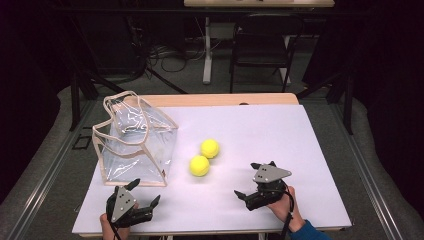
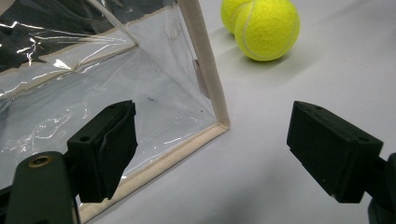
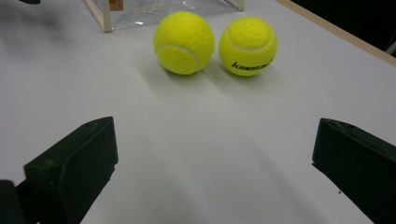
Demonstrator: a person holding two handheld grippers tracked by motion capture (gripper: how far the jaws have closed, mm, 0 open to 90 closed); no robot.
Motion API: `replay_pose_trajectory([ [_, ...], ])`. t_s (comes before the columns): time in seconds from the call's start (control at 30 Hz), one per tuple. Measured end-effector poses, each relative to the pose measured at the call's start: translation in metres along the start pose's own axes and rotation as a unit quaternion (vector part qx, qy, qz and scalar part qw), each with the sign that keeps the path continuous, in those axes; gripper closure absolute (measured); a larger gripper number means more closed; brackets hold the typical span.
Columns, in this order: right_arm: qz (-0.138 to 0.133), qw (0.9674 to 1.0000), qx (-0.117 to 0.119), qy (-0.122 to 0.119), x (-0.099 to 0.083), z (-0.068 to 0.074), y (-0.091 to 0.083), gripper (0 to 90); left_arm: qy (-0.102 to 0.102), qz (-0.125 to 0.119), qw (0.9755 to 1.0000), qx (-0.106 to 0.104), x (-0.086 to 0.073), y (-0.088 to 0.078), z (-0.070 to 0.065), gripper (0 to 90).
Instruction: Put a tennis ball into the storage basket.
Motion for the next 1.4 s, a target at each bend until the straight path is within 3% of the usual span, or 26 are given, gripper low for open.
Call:
replay_pose_trajectory([
  [0.73, 0.025, 0.9992, 0.031, -0.004, 0.022, 0.008, 0.031, 0.0, -0.002, -0.002, 1.0000, -0.001, 0.000, -0.001, 0.000, 16.3],
  [1.4, 0.027, 0.9990, 0.034, -0.006, 0.045, 0.008, 0.051, 0.0, -0.003, -0.001, 1.0000, 0.004, 0.000, -0.001, 0.001, 16.2],
])
Point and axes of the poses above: each handheld gripper's, and its own axes: y roughly forward along the jaws, x roughly out of its top, z roughly to its left, the point moved 9 cm from there along y, roughly forward along the jaws, and after that the axes turned 1 degree about x, right-handed, at the moved point
